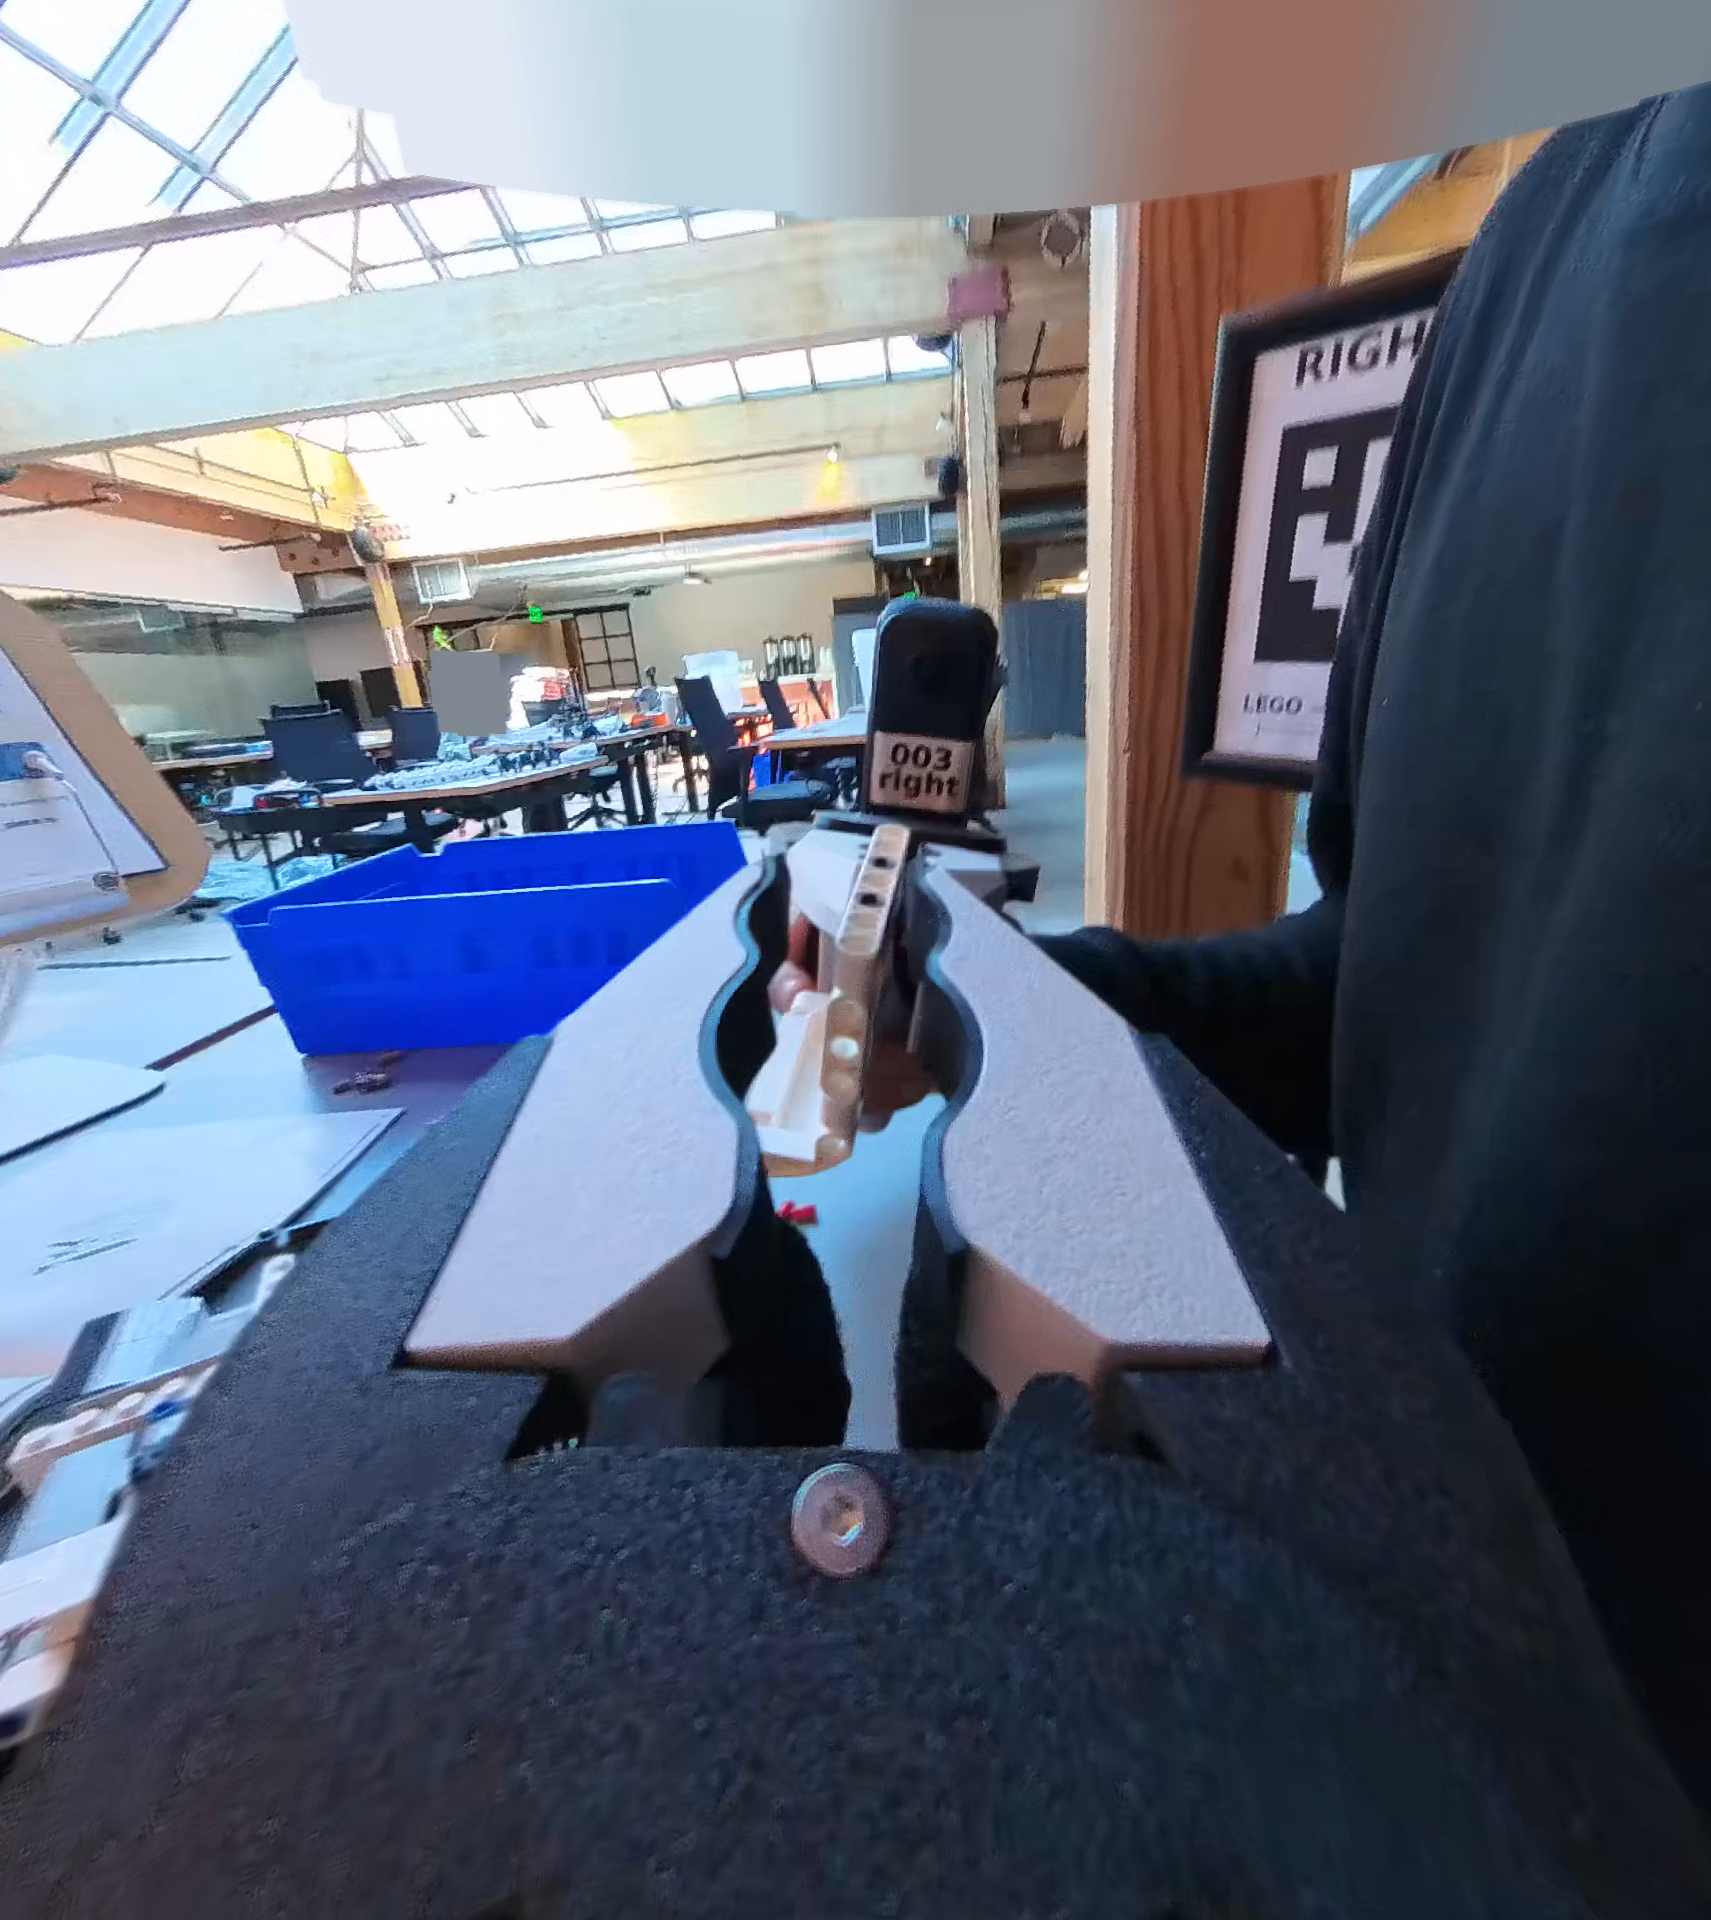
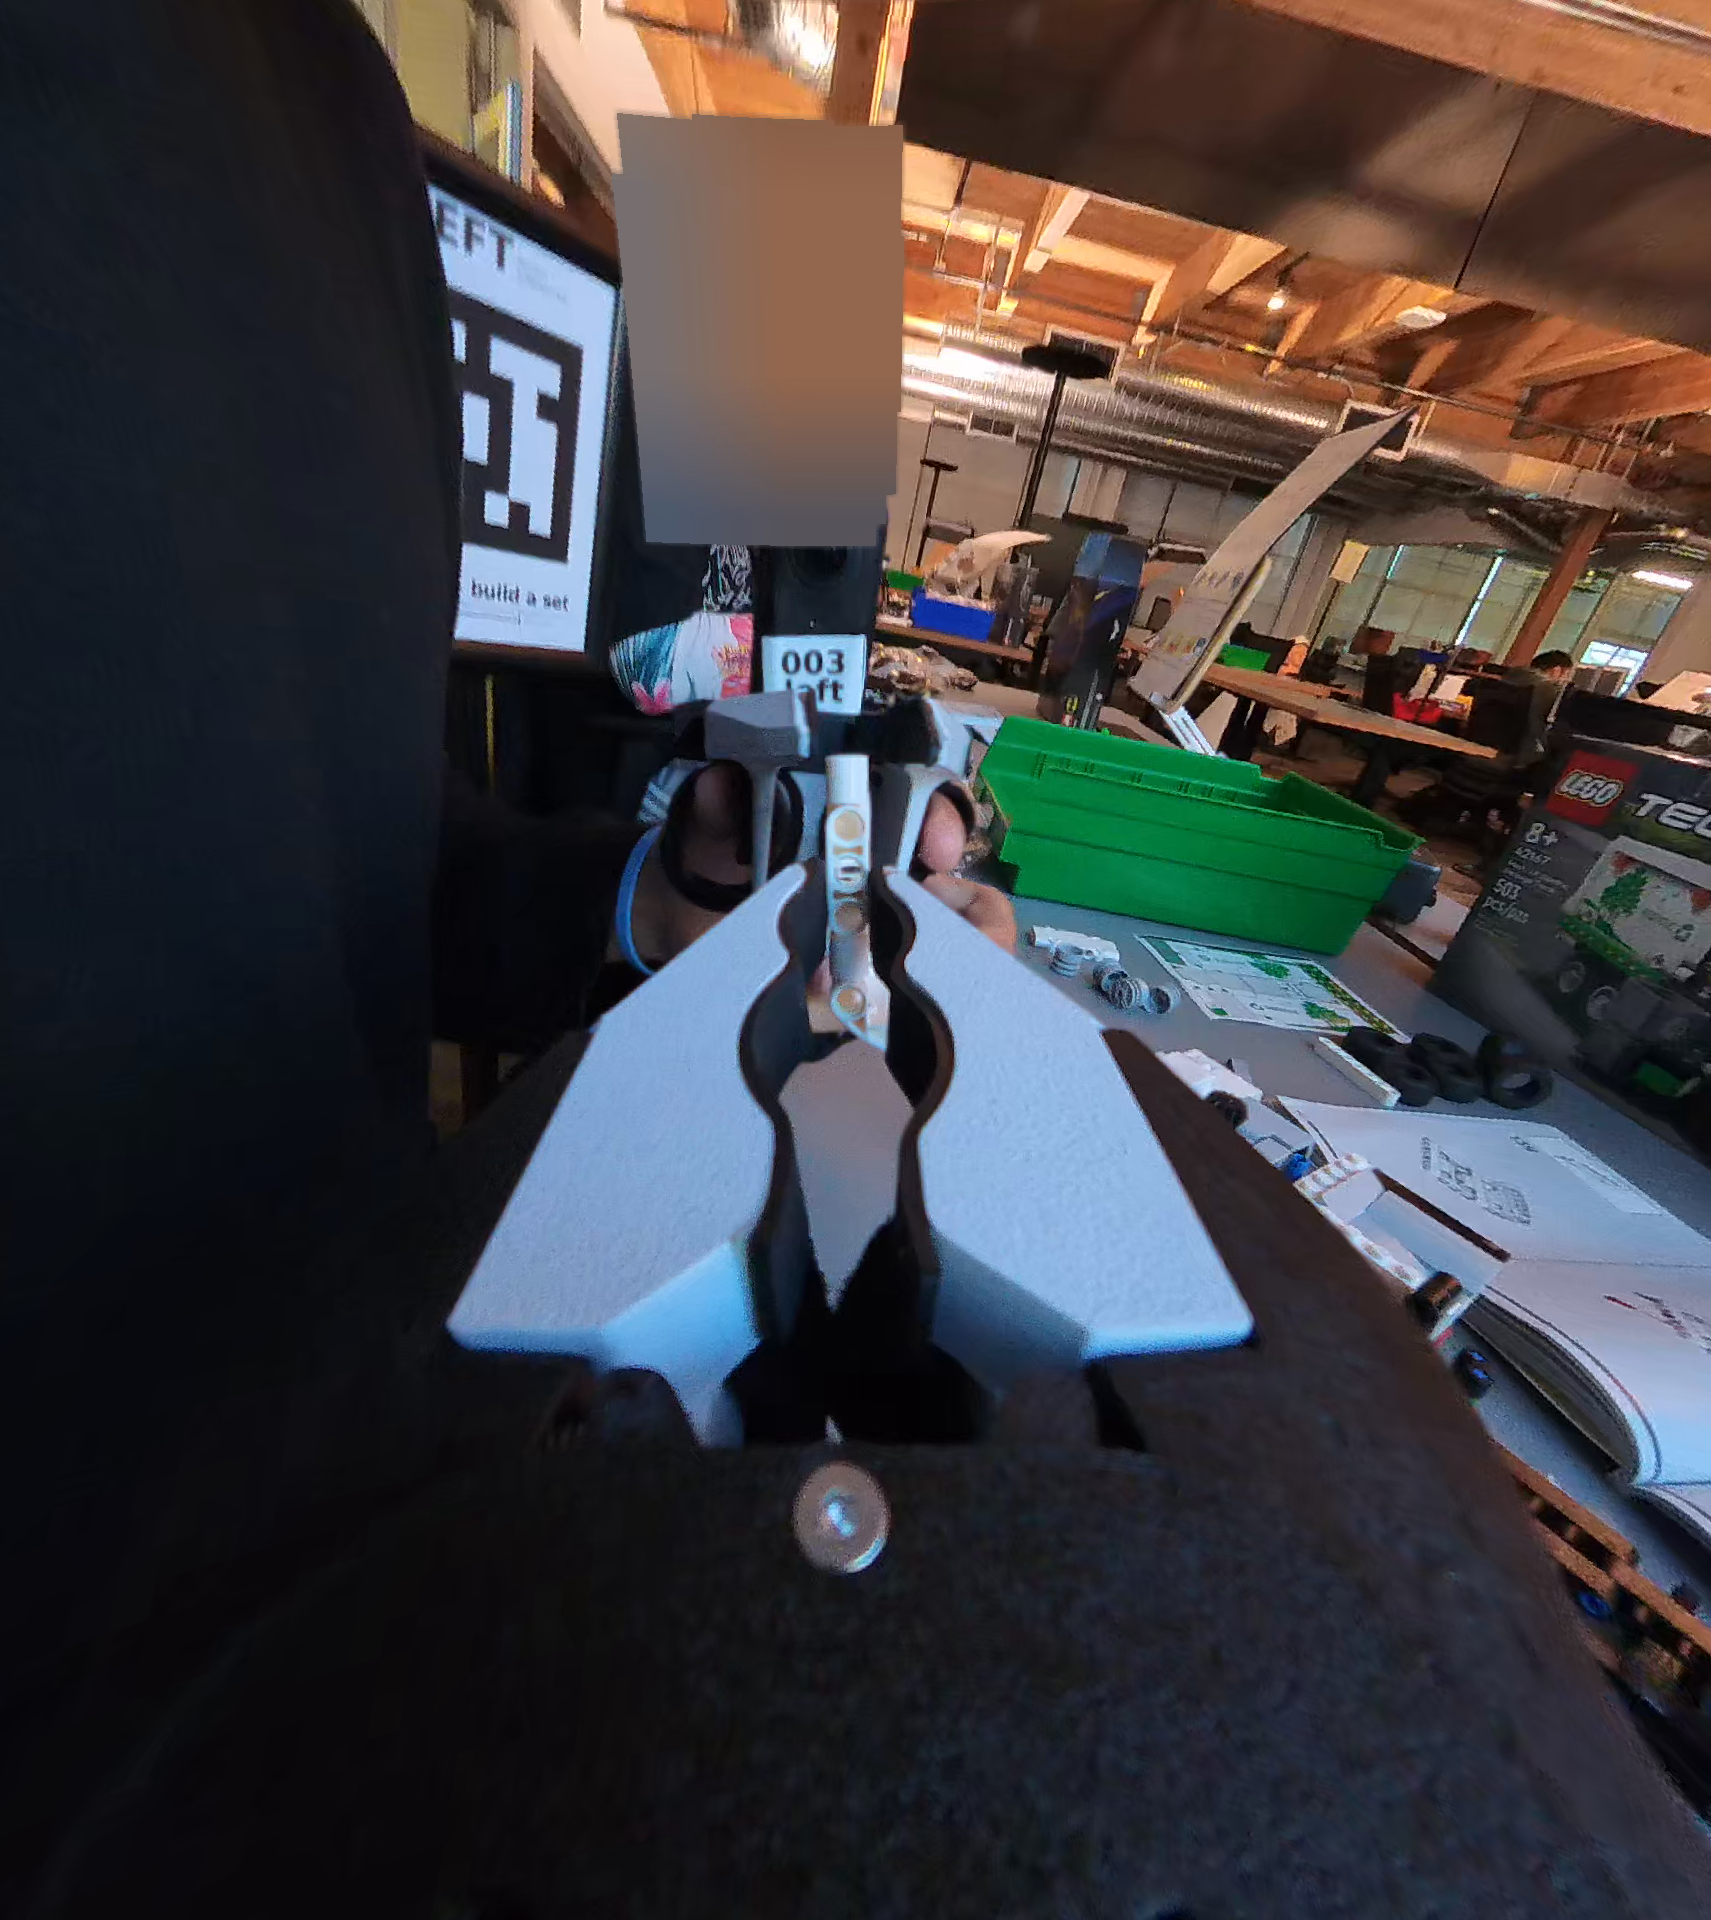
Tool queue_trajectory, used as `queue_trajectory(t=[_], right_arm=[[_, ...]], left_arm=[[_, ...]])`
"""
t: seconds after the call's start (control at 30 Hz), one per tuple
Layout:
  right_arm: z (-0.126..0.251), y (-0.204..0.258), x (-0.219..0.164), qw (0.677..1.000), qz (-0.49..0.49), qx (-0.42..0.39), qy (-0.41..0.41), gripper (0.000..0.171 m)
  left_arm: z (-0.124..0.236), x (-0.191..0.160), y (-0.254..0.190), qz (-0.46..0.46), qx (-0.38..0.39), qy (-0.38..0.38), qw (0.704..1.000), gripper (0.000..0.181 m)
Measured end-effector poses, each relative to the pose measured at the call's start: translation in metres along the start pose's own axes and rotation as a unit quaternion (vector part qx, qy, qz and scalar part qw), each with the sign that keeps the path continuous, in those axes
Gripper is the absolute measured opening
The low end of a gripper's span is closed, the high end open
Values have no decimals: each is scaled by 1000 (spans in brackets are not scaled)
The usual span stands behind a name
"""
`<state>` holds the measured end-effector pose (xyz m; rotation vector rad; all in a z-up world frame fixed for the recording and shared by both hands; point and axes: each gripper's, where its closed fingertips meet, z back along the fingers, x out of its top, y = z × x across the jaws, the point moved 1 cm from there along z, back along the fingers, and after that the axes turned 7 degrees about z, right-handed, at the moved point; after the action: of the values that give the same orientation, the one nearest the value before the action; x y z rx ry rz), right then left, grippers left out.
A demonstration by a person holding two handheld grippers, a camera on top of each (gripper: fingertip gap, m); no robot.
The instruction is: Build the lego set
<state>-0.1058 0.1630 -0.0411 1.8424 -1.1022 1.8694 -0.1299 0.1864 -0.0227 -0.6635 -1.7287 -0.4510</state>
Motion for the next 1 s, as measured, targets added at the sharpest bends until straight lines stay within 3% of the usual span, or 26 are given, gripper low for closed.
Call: queue_trajectory(t=[0.3,1.0], right_arm=[[-2,7,-4,1000,13,13,16,7],[-8,15,-2,999,-22,36,-12,7]], left_arm=[[4,-23,-8,-20,-36,103,994,17],[-10,-16,-18,31,-59,54,996,8]])
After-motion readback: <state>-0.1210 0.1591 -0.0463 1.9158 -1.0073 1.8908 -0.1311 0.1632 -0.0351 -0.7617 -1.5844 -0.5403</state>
